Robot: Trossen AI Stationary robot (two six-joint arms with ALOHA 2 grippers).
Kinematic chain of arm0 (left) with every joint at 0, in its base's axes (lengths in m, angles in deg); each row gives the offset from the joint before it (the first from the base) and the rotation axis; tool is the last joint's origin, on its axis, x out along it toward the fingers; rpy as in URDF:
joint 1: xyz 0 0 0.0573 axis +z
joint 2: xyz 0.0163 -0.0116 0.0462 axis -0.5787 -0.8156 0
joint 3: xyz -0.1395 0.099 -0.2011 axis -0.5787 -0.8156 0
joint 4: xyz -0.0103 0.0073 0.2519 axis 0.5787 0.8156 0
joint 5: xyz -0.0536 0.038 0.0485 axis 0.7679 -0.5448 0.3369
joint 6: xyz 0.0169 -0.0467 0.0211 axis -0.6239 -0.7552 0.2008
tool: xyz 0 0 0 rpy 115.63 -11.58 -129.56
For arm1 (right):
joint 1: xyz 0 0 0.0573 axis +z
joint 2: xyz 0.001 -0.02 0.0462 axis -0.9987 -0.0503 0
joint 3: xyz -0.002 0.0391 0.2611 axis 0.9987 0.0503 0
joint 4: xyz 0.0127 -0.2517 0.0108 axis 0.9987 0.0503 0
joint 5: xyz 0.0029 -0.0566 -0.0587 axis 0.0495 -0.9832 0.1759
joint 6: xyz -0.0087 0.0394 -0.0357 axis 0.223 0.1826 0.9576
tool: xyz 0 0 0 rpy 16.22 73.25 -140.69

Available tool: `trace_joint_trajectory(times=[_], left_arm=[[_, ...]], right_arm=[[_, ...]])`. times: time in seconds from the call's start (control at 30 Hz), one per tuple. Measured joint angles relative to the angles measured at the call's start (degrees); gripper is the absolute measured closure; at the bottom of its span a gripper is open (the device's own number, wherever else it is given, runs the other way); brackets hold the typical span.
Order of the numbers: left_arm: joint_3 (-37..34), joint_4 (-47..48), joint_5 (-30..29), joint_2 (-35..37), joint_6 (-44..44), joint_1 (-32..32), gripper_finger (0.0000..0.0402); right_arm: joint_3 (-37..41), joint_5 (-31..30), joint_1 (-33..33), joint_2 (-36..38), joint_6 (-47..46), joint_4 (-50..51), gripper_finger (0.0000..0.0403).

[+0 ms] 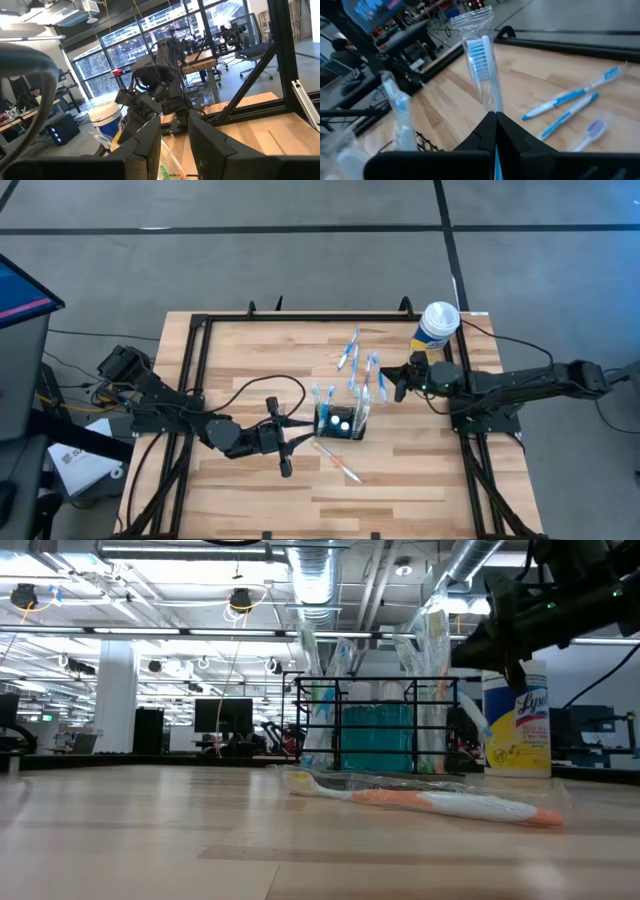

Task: Pick & Place toothbrushing station
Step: Put the blue toothbrush into the wire organizer

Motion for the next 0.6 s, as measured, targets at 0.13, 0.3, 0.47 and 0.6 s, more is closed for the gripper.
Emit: trace_joint_trajectory(times=[0.13, 0.3, 0.47, 0.6], left_arm=[[0.0, 0.0, 0.28, 0.0, -0.66, 0.0, 0.0309], [0.0, -0.03, 4.4, 0.0, -3.02, 0.67, 0.0309], [0.0, -0.04, 8.38, 0.0, -6.35, 2.38, 0.0309], [0.0, -0.07, 12.19, 0.0, -10.34, 4.21, 0.0309]], right_arm=[[-0.01, 0.02, 0.11, 2.42, 1.28, -0.12, 0.0403], [-1.05, 0.03, 2.28, 4.47, 3.83, -0.22, 0.0403], [-4.9, 0.02, 5.79, 4.8, 8.07, -0.26, 0.0403], [-8.23, 0.02, 8.87, 4.63, 11.31, -0.16, 0.0403]])
